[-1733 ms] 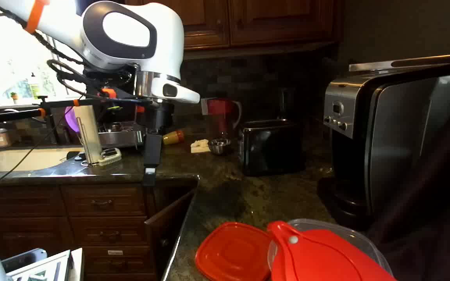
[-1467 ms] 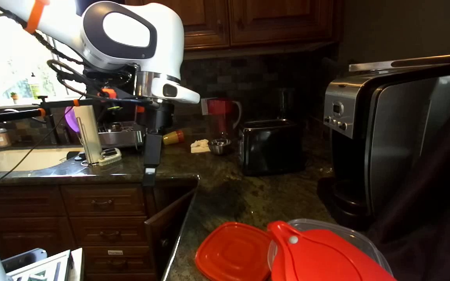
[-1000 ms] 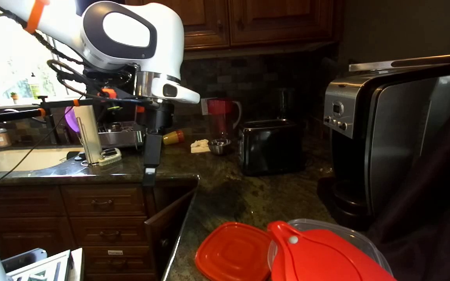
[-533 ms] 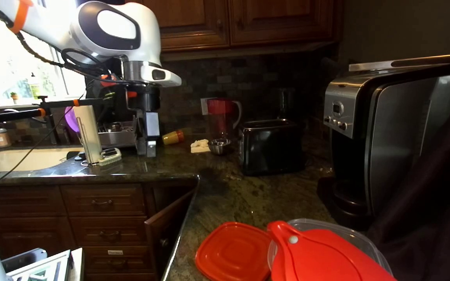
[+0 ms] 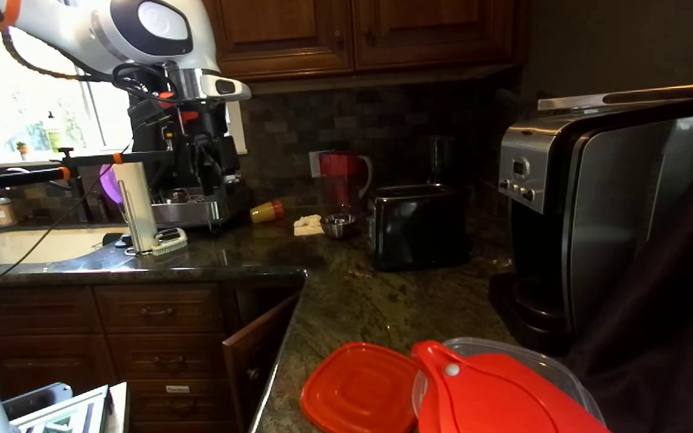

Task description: Put the metal bowl on the toaster

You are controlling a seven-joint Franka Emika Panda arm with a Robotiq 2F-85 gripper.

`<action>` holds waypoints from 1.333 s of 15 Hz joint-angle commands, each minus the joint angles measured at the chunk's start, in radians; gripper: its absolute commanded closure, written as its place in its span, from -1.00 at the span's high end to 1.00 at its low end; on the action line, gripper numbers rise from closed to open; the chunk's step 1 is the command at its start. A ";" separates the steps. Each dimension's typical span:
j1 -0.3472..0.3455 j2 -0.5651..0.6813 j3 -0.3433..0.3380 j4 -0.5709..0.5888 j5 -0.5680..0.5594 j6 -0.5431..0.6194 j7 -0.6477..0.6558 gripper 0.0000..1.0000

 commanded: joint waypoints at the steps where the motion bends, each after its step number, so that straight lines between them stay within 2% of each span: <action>1: 0.003 0.007 -0.005 0.003 -0.002 -0.002 -0.001 1.00; 6: 0.003 0.014 -0.007 0.004 -0.001 -0.002 -0.004 1.00; 9: 0.028 0.097 -0.031 0.056 0.037 0.180 -0.120 1.00; 13: 0.058 0.329 -0.002 0.270 0.028 0.276 -0.244 1.00; 16: 0.094 0.498 0.034 0.440 0.011 0.267 -0.312 1.00; 19: 0.127 0.680 0.074 0.622 -0.080 0.196 -0.302 1.00; 20: 0.113 0.547 0.050 0.484 -0.026 0.263 -0.300 1.00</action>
